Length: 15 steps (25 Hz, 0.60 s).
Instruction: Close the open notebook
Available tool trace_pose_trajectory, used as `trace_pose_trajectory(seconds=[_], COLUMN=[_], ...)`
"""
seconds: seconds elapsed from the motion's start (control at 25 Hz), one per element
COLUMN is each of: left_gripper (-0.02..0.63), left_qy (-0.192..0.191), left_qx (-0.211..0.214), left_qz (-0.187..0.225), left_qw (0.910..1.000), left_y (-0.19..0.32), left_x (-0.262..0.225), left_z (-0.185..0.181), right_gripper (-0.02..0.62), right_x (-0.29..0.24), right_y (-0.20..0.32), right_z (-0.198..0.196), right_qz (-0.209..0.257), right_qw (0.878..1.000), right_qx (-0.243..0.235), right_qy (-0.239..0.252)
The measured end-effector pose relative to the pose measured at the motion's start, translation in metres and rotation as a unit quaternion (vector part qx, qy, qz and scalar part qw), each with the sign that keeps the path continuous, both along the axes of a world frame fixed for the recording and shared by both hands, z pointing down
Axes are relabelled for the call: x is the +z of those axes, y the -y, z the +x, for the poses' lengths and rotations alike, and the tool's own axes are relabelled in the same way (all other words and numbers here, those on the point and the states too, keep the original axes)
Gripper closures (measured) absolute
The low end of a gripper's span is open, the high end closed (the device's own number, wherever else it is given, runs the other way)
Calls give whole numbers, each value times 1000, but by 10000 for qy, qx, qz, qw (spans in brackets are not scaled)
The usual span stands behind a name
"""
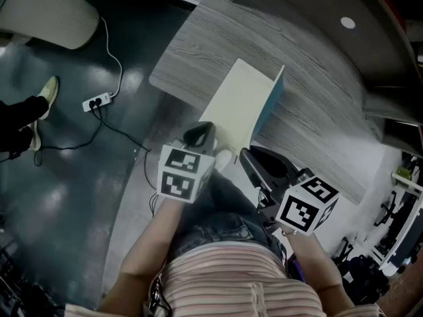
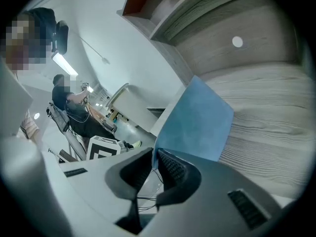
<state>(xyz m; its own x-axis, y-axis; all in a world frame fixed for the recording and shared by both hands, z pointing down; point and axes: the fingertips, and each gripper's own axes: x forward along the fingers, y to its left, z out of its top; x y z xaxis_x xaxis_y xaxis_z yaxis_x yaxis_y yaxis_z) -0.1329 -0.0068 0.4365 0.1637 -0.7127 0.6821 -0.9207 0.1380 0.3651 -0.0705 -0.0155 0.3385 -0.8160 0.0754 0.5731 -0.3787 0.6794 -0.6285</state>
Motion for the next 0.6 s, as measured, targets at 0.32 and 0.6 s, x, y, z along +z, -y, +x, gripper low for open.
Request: trace_pose_trajectory(seconds=[0.32, 0.6], left_gripper=[594, 594], left_qy=[-66, -104], left_qx=[-31, -128], left_qz=[22, -69], left_qw=[10000, 9998], left_y=[3, 1], left_x=[-1, 3], left_z=[-2, -8], right_gripper=[548, 543], right_x=[8, 15], right_y=[-3, -5], right_z=[-16, -29], right_qz=[-34, -88], right_qw=[9996, 9986], right_qx=[-278, -514], right_qy=[-26, -63])
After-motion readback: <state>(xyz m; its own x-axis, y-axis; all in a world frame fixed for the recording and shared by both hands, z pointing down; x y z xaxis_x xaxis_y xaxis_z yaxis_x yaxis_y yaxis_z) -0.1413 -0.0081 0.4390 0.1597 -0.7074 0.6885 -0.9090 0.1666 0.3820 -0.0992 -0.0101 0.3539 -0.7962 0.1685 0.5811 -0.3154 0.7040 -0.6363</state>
